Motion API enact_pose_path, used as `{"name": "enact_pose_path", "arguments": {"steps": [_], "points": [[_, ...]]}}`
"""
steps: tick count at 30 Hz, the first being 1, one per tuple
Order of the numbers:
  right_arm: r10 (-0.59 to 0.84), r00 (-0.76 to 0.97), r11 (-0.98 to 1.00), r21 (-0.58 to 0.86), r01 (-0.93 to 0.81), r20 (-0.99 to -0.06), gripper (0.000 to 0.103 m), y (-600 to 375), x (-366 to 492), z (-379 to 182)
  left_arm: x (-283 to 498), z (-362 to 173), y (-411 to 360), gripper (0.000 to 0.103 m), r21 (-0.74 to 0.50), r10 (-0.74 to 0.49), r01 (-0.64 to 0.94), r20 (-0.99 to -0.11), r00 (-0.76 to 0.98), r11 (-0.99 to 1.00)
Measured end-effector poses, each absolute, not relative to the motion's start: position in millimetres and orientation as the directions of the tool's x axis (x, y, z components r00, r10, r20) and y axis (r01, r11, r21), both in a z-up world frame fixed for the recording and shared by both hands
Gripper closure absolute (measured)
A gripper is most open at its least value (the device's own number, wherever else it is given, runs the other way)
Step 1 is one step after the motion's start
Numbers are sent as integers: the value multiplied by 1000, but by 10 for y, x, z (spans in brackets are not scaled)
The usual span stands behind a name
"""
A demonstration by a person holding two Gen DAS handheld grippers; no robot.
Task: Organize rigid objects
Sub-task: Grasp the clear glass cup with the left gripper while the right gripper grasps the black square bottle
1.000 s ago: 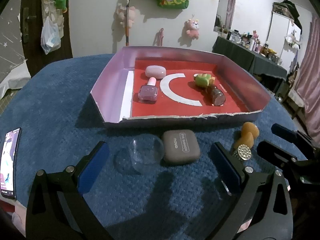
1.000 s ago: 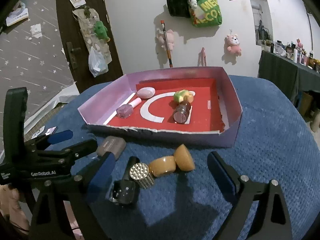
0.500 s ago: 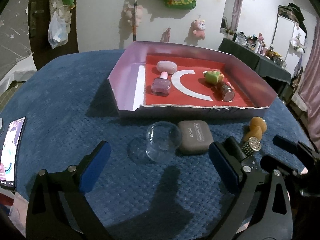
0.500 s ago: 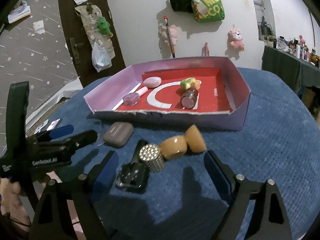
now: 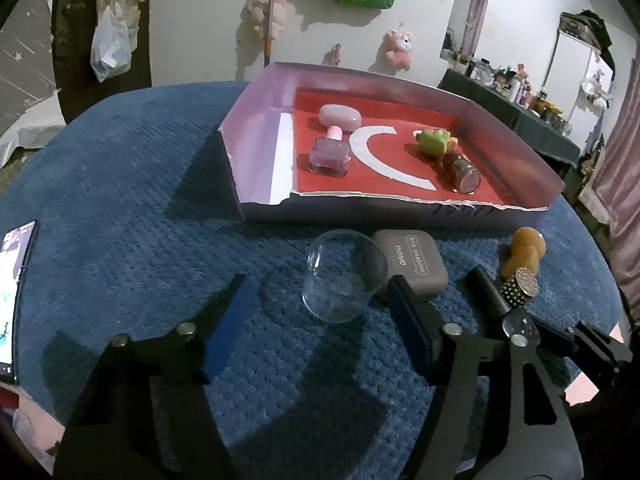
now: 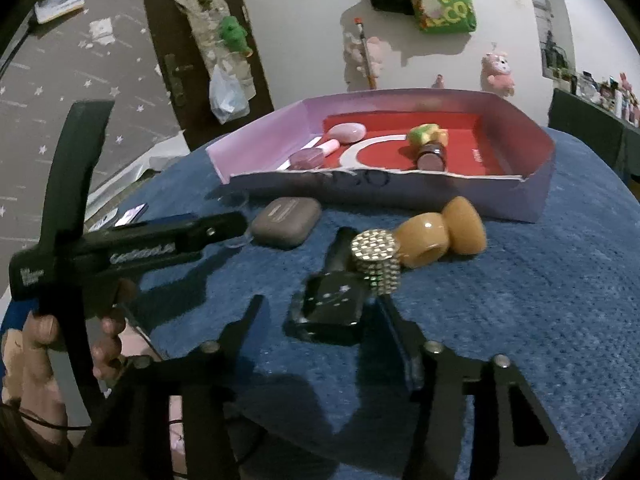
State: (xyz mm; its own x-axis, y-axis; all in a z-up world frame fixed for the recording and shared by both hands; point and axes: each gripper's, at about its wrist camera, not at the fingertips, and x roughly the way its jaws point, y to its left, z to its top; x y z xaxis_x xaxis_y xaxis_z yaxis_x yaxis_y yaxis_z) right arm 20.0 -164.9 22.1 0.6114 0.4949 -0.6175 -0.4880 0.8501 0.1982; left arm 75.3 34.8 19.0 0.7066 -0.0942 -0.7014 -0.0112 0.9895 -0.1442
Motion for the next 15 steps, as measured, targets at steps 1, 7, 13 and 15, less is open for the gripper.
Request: {"name": "enact_pose_path", "arguments": {"steps": [1,7,13,15], "points": [[491,616,852,190,-489,-616,48,-1628,204,219,768,180,346,43,-147,-97,-10,-703,705,989],[485,629,854,173,-491,-608,53,-1580,223,203,830,187,334,45,-143,-91,-11,-689,719,990],[435,678,866,68,-496,-592,64,-1465,259,168,852,173,359,57,-174,-110,-13,-679,726,985],[428,684,864,46,-501,-590,64,-1444,250,174,862,162,341,65,-178,-126,2,-687,716,984]]}}
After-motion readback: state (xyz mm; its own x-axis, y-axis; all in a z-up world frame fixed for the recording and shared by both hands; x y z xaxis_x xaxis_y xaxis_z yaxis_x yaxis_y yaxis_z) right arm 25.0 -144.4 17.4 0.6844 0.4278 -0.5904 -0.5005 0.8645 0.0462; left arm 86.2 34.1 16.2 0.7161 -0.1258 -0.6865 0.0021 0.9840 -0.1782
